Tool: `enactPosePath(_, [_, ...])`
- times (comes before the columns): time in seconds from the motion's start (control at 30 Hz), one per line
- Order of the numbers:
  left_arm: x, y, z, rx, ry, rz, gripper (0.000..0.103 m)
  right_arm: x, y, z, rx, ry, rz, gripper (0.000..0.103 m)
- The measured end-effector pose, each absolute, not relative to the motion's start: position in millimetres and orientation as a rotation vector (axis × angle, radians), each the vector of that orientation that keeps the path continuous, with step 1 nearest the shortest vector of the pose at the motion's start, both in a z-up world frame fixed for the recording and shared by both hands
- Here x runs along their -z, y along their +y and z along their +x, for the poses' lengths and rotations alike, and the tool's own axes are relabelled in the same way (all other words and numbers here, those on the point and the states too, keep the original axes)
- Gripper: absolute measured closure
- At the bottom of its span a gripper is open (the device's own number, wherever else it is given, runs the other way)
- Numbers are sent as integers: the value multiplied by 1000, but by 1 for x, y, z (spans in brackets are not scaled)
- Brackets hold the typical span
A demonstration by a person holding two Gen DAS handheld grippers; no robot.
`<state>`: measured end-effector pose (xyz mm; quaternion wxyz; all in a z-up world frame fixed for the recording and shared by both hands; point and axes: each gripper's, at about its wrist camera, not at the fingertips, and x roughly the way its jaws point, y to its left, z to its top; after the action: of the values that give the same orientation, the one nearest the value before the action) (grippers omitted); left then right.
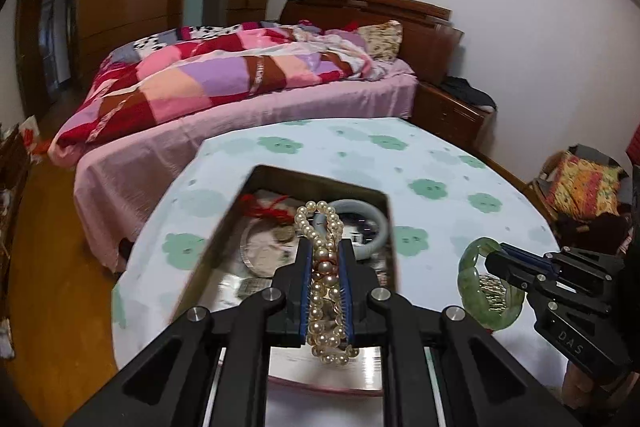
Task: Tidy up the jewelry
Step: 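Carry the pearl necklace over the tin with the left tool while the right tool carries the jade bangle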
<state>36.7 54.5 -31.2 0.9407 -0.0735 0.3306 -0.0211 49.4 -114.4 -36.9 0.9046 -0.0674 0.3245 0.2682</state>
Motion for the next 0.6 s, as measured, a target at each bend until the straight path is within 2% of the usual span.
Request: enactPosePath(0.6, [45, 84, 38, -18, 696, -163, 91, 34, -33, 59, -686, 661, -236, 93])
